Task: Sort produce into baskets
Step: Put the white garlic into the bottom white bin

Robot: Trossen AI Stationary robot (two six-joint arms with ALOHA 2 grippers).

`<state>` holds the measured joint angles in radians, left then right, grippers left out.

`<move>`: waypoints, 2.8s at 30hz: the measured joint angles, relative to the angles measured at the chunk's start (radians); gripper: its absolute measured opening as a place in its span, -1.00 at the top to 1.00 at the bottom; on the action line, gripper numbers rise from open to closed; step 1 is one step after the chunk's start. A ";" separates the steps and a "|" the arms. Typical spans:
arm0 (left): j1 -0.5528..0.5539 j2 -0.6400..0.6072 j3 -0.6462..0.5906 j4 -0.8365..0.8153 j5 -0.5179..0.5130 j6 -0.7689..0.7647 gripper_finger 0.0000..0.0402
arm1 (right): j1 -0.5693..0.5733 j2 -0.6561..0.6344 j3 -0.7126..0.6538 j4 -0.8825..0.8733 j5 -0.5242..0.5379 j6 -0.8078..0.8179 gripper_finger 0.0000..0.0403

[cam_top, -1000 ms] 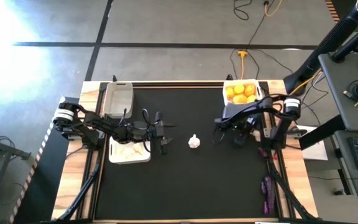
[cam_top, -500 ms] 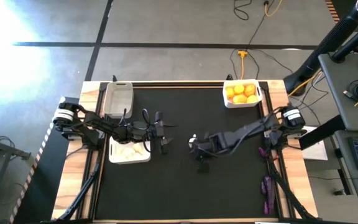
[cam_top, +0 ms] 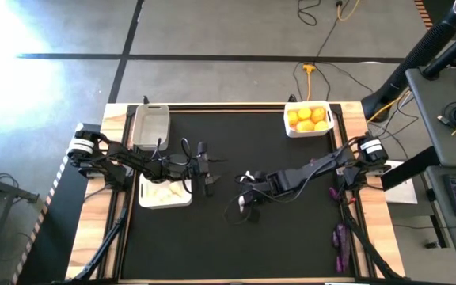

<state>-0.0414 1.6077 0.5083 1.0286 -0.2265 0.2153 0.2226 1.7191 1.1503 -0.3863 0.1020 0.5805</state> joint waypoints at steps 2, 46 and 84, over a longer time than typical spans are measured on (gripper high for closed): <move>0.000 0.000 0.000 0.000 0.000 -0.019 0.09 | 0.000 0.000 0.000 0.003 0.000 -0.010 -0.18; -0.009 0.443 0.480 -0.470 0.025 -0.332 0.09 | 0.379 -0.148 -0.292 -0.185 0.510 0.151 -0.28; -0.241 -0.336 0.479 -1.963 -0.184 -1.117 0.42 | 0.211 -0.352 -0.806 0.931 0.616 -0.422 -0.24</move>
<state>-0.2825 1.2718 0.9877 -0.9343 -0.4108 -0.9015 0.4339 1.3668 0.3441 0.5446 0.7178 0.1587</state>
